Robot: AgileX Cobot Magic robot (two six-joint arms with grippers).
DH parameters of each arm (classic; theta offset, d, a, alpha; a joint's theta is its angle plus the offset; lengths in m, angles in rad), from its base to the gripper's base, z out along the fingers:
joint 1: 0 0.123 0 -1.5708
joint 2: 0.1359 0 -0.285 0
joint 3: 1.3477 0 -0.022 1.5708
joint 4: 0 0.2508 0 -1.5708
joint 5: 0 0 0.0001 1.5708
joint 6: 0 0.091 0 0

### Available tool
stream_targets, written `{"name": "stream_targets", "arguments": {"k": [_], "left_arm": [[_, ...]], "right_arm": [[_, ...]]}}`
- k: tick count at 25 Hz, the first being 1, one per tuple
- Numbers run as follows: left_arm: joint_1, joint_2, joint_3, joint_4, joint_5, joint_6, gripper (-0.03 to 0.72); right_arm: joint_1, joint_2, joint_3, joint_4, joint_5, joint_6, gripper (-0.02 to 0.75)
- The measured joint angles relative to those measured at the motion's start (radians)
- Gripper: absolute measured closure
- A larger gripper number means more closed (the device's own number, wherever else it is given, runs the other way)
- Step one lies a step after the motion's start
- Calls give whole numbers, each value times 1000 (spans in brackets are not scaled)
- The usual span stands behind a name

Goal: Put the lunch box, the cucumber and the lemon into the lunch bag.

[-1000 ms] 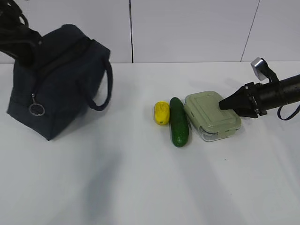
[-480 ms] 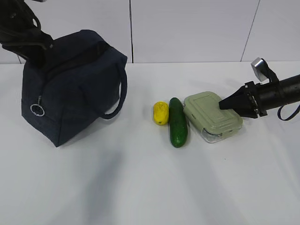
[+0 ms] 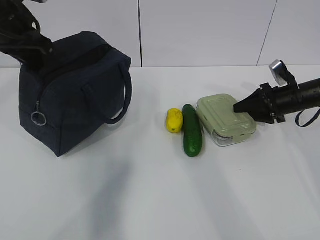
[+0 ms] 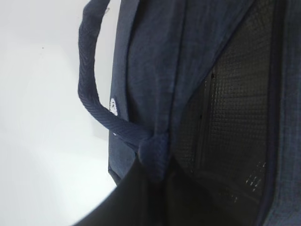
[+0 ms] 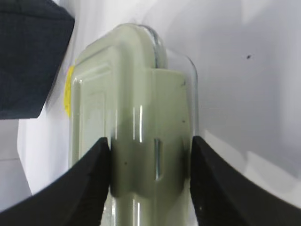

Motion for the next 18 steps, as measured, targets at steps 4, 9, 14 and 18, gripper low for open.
{"name": "stream_targets", "arguments": {"k": [4,9,14,18], "left_arm": [[0,0,0,0,0,0,689],[0,0,0,0,0,0,689],[0,0,0,0,0,0,690],[0,0,0,0,0,0,690]], "right_arm": [[0,-2,-17,-2,-17,54,345],[0,-2,-43,11,-38,116,346],[0,-2,-43,61,-39,129,346],[0,-2,-43,78,-39,133,346]]}}
